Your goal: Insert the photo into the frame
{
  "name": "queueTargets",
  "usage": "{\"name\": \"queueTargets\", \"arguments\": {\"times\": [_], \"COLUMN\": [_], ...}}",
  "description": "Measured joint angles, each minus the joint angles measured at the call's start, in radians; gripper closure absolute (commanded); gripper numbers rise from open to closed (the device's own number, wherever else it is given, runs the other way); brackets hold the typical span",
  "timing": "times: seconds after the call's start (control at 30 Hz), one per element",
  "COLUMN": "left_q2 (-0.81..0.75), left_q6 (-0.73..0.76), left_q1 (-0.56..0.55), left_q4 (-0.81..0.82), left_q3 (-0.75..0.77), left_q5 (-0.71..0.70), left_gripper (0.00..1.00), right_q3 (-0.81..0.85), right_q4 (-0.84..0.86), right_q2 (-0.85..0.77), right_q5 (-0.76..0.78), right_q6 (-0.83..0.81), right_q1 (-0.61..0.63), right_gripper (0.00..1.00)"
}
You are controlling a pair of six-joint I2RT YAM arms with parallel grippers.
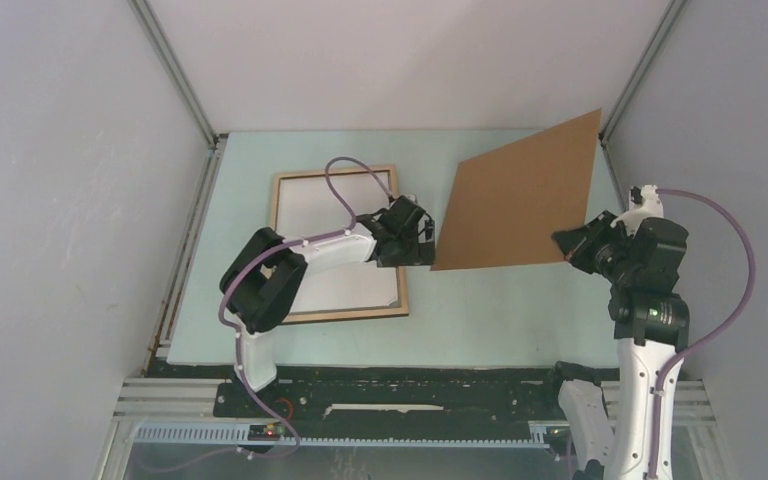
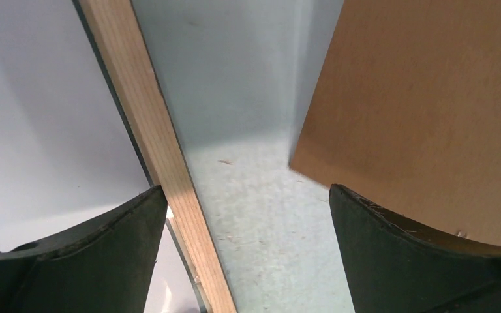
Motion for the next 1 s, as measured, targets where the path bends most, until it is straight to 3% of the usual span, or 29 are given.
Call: {"name": "queueTargets", "arguments": {"times": [0.27,0.4,0.57,0.67,0.87,1.0], "left_q2": [-0.002,-0.102,-0.435,-0.698,-1.102,-1.287], "left_q6": [0.019,0.073,0.138,0.164,0.174,0.165], "left_q1": [-0.074,-0.087,-0.048,-0.009,0.006,0.006], "left_q4": [0.011,-0.045,-0.090,-0.114,-0.210,-0.275], "left_q3": [0.026,0.024,0.013,-0.011,-0.067,-0.081], "left_q5": [0.072,0.073,0.033,-0.064,-0.288,-0.404], "left_gripper": [0.02,0.01,0.00,0.00,0.00,0.00], "right_q3": [0.064,0.078,0.147,0.203,0.306,0.365], "right_q4": [-0.025,-0.008,0.012,0.027,0.067,0.082], "right_q2": [0.008,0.031,0.095,0.147,0.250,0.328], "right_q5": [0.115,0.135,0.129,0.122,0.139,0.126], "right_q6": [-0.079,-0.121,-0.206,-0.286,-0.621,-0.841], "right_q1": [0.018,0.054,0.125,0.204,0.497,0.663], "right_gripper": [1.00,1.00,1.00,1.00,1.00,1.00]}}
